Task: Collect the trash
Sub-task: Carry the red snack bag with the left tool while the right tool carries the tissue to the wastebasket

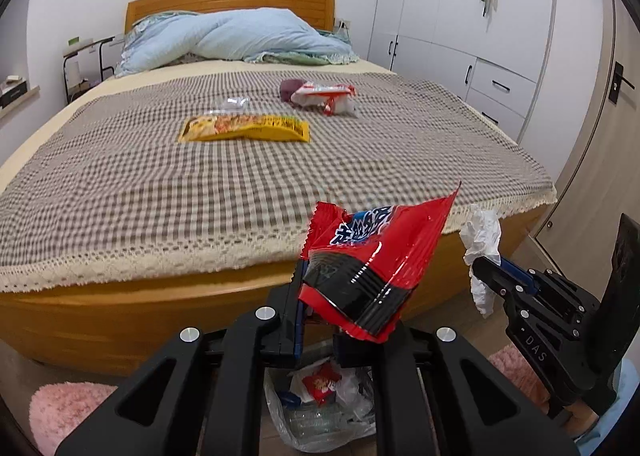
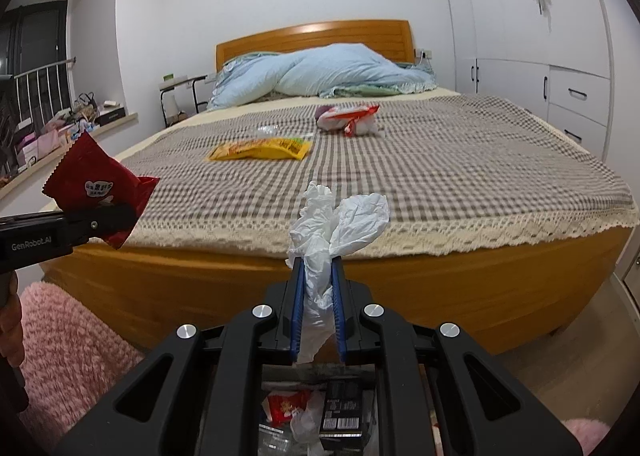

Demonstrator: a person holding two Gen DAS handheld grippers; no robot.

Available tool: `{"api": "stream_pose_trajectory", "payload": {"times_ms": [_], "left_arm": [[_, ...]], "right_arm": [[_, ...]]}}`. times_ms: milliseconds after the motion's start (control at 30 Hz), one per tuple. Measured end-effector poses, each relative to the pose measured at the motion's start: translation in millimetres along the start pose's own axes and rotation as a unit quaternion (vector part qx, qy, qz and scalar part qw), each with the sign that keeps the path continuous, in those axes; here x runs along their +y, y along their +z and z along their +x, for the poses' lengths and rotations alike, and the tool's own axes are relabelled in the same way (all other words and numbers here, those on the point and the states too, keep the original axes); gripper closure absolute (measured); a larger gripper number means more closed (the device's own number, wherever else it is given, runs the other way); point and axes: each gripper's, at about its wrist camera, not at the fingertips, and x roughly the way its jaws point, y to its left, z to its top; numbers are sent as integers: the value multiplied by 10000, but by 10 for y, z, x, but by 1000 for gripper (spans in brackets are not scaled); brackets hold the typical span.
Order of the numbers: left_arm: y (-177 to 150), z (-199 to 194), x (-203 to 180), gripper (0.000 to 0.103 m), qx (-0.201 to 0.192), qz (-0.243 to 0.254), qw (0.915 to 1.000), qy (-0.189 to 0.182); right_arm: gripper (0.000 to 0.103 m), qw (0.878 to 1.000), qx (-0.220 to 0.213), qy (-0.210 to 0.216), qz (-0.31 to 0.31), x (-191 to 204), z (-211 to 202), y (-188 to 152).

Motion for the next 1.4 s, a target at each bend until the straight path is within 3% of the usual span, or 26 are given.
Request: {"api": "stream_pose_trajectory", "payload": {"times_ms": [800, 1400], "left_arm": [[-637, 538, 227, 95, 921, -198, 9955, -2], [-857, 806, 374, 95, 1223, -290, 9920, -72]], "right_arm": [[90, 9947, 970, 43, -338, 221, 281, -390], [90, 9885, 1432, -59, -486, 279, 489, -553]]}}
